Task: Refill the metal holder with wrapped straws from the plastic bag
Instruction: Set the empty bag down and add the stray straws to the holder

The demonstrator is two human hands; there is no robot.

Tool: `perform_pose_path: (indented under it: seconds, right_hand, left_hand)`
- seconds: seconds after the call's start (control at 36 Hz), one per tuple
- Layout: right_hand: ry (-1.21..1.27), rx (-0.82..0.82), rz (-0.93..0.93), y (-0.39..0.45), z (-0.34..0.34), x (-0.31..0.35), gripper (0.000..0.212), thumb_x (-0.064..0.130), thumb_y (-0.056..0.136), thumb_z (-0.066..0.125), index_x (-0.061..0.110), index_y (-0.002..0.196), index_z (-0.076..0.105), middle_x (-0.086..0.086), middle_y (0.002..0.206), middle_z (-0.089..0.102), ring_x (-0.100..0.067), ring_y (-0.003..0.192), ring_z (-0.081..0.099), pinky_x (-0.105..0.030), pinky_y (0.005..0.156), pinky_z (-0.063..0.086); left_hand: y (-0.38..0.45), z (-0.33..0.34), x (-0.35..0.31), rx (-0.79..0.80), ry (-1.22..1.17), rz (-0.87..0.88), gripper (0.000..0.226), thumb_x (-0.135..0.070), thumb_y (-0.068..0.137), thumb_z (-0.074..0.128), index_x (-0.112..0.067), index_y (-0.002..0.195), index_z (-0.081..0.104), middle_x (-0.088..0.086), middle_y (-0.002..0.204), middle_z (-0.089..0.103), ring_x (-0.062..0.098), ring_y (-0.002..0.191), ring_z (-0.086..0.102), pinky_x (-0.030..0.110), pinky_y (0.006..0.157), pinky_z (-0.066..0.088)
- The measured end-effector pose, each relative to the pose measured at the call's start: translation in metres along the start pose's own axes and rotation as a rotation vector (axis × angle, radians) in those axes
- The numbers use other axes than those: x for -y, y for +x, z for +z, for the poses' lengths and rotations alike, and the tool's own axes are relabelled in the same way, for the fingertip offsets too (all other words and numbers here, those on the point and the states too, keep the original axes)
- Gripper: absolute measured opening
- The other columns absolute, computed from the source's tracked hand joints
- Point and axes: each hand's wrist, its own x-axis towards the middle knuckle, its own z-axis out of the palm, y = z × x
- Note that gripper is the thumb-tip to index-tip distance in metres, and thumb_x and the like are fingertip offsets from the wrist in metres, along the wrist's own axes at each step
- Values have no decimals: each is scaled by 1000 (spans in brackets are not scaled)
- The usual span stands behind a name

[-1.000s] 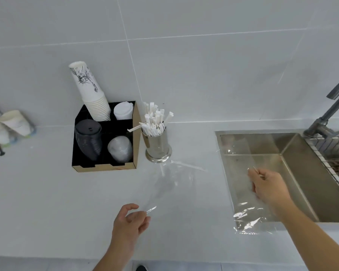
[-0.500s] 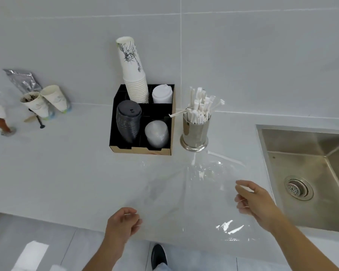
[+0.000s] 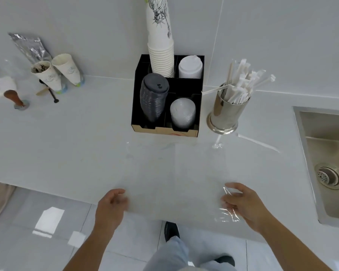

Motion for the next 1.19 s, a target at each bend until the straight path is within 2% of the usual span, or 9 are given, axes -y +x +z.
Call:
perform_pose_path:
  seconds: [0.14, 0.28, 0.47, 0.56, 0.67, 0.75, 0.81, 0.92, 1.19]
  right_hand:
    - [42, -39, -10, 7, 14, -6, 28, -17, 84, 56, 2, 105, 59, -20, 74, 59, -25, 49, 50, -25, 46, 46]
    - [2, -77, -14, 15, 26, -12, 28, -14, 83, 60, 2, 107, 61, -18, 69, 61, -26, 53, 51, -40, 65, 41]
    - [-49, -90, -7, 19, 45, -15, 30, -9, 83, 61, 5, 109, 62, -12, 67, 62, -24, 52, 54, -35, 63, 47]
    - [-58, -106, -8, 19, 51, -19, 31, -8, 84, 62, 5, 112, 62, -11, 65, 61, -22, 51, 55, -35, 64, 50]
    - [-72, -124, -18, 10, 53, -25, 37, -7, 83, 64, 17, 111, 59, -12, 65, 56, -14, 43, 53, -19, 48, 46]
    - [-115, -141, -25, 4, 48, -36, 41, -6, 79, 67, 21, 110, 59, -8, 60, 58, -19, 50, 54, -27, 57, 48]
    - [-136, -144, -8, -1, 46, -44, 37, -6, 78, 68, 16, 107, 62, -9, 59, 59, -23, 55, 56, -36, 65, 52]
    - [-19, -153, 36, -7, 40, -58, 12, -13, 81, 65, -4, 81, 59, -13, 56, 54, -24, 51, 51, -34, 58, 53]
    - [12, -174, 79, -15, 40, -67, 26, -4, 87, 65, 1, 63, 57, -17, 57, 56, -24, 47, 50, -25, 46, 46]
  left_hand:
    - [9, -5, -20, -61, 362, 385, 40, -17, 84, 71, -18, 121, 59, 0, 123, 56, 19, 117, 51, 30, 100, 37]
    - [24, 39, -58, 275, 467, 564, 47, -28, 93, 58, -25, 138, 48, -4, 150, 41, 13, 139, 35, 27, 112, 27]
    - [44, 120, -104, 558, 892, 841, 54, -41, 100, 36, -30, 151, 22, -1, 163, 10, 17, 150, 4, 39, 121, 5]
    - [50, 138, -109, 589, 1031, 874, 57, -48, 99, 31, -34, 152, 13, -3, 164, 1, 19, 150, -3, 45, 121, -1]
    - [63, 145, -103, 623, 1152, 842, 62, -53, 97, 26, -38, 152, 2, -5, 163, -9, 19, 149, -11, 51, 119, -5]
    - [71, 144, -97, 617, 1181, 863, 64, -55, 96, 24, -39, 151, -2, -7, 163, -14, 18, 149, -14, 52, 119, -5]
    - [74, 143, -94, 613, 1174, 880, 64, -56, 96, 24, -39, 152, -3, -7, 163, -14, 18, 149, -14, 53, 119, -5]
    - [78, 142, -93, 613, 1150, 890, 65, -56, 95, 25, -39, 152, -1, -8, 163, -13, 18, 149, -13, 53, 118, -6]
    - [87, 141, -93, 631, 1118, 922, 66, -59, 93, 29, -42, 151, 2, -11, 163, -12, 15, 149, -12, 52, 118, -7]
